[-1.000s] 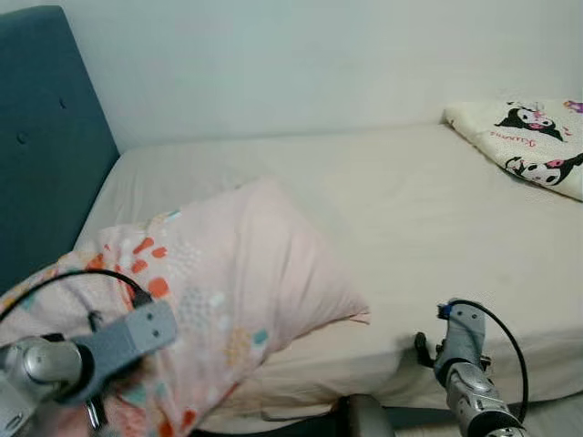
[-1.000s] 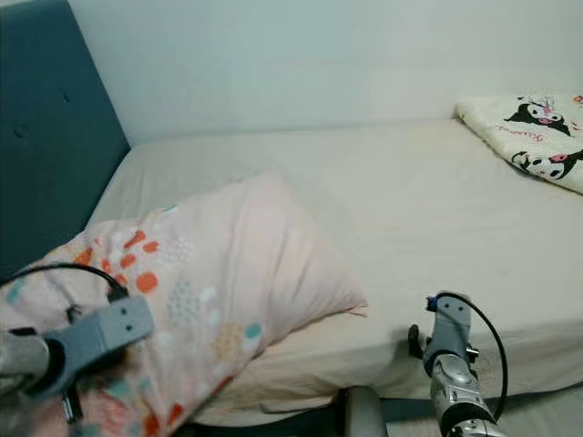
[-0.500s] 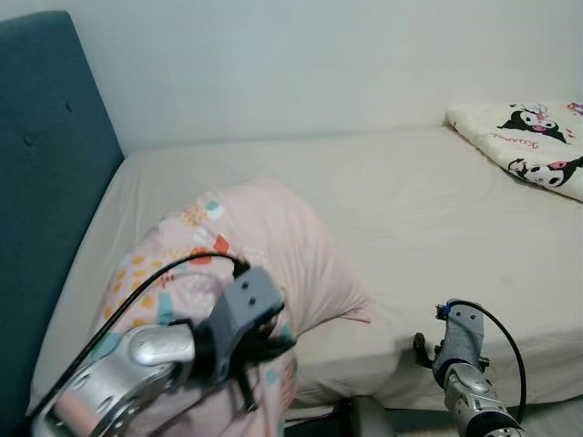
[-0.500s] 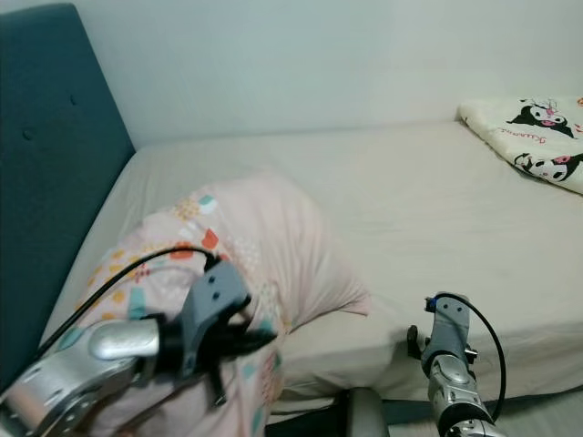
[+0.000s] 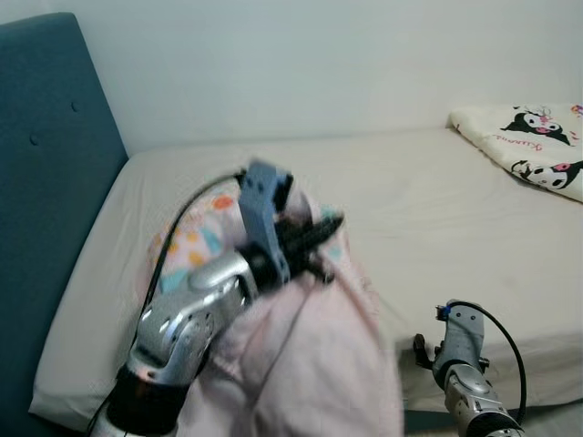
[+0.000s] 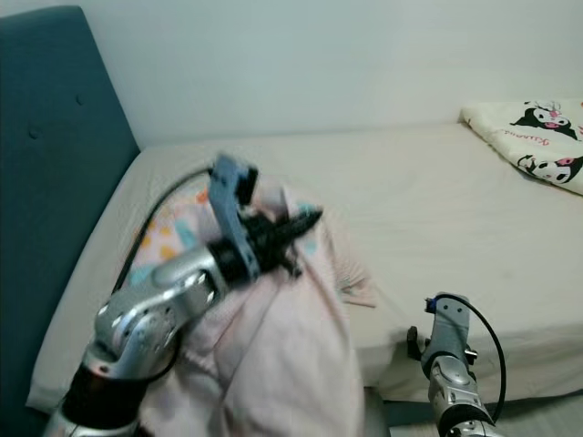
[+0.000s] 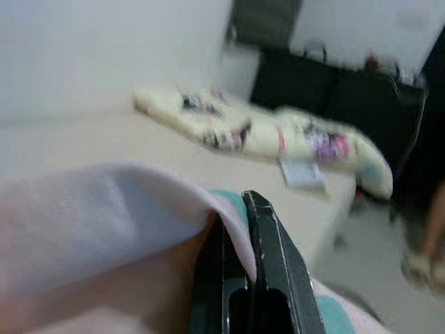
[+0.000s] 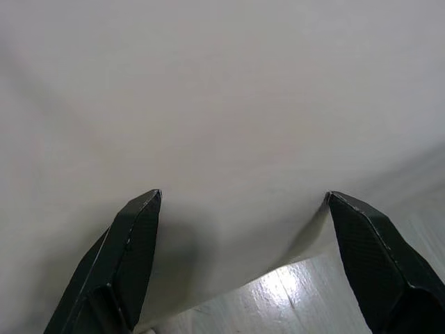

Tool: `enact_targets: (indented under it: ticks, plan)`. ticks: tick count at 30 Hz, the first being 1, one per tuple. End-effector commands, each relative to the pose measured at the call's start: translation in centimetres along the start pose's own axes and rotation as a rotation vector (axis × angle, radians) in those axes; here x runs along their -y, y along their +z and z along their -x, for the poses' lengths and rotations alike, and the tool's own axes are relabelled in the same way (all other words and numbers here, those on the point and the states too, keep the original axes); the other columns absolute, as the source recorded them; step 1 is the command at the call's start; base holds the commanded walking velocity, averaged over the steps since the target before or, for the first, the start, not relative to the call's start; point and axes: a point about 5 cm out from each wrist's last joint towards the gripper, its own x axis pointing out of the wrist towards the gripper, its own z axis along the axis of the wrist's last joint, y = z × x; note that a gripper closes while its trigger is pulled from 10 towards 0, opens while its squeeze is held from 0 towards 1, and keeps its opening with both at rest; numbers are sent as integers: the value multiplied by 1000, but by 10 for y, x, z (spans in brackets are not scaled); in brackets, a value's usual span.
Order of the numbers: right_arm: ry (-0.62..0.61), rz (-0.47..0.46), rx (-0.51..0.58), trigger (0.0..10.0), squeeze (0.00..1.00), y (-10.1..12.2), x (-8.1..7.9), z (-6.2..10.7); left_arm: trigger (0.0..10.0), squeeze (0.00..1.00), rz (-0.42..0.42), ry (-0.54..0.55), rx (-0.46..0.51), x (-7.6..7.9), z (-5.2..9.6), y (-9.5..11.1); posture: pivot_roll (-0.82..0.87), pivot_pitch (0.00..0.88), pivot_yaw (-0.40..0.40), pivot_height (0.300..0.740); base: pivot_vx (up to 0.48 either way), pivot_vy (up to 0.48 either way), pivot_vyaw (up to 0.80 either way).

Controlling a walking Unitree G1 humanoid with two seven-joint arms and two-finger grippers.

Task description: Clean up the room

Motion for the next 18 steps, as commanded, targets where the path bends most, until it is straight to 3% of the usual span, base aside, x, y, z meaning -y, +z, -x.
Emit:
enact_targets:
  ticks: [1,2,3,4,6,7,9,10,11,13,14,15,16,17,18]
  plan:
    - [8,0,-11,10000,0,-3,-3,1,0,0,19,67,71,-9,-2,9,-51,0,-7,541,0,0,0]
    - [7,-1,-11,10000,0,-3,-3,1,0,0,43,167,158,-19,-5,20,-53,0,-6,541,0,0,0]
    - [7,-1,-11,10000,0,-3,-3,1,0,0,43,167,158,-19,-5,20,-53,0,-6,541,0,0,0]
    - [7,-1,-12,10000,0,-4,-3,1,0,0,61,306,261,-33,-4,33,-54,0,-6,541,0,0,0]
    - [7,-1,-12,10000,0,-4,-3,1,0,0,61,306,261,-33,-4,33,-54,0,-6,541,0,0,0]
    - [7,-2,-12,10000,0,-4,-3,1,0,0,45,444,336,-47,1,44,-54,0,-7,541,0,0,0]
    - [7,-2,-12,10000,0,-4,-3,1,0,0,45,444,336,-47,1,44,-54,0,-7,541,0,0,0]
    - [6,-2,-12,10000,0,-4,-3,1,0,0,52,597,376,-65,10,46,-54,2,-7,541,0,0,0]
    - [6,-2,-12,10000,0,-4,-3,1,0,0,52,597,376,-65,10,46,-54,2,-7,541,0,0,0]
    - [8,0,-12,10000,0,-4,-3,1,0,0,21,737,280,-86,24,25,-49,5,-9,541,0,0,0]
    - [9,1,-12,10000,0,-4,-4,1,2706,0,-24,743,156,-90,27,4,-48,6,-9,541,0,0,0]
    - [10,2,-13,10000,0,-4,-4,1,4118,0,-139,736,-28,-92,35,-26,-48,6,-9,541,0,0,0]
    - [10,2,-13,10000,0,-4,-4,1,4118,0,-139,736,-28,-92,35,-26,-48,6,-9,541,0,0,0]
    - [11,2,-14,10000,0,-4,-4,1,3333,0,-194,736,-99,-93,39,-37,-49,6,-7,541,0,0,0]
    - [11,3,-14,10000,0,-4,-5,1,3255,0,-249,725,-181,-93,42,-50,-51,6,-5,541,0,0,0]
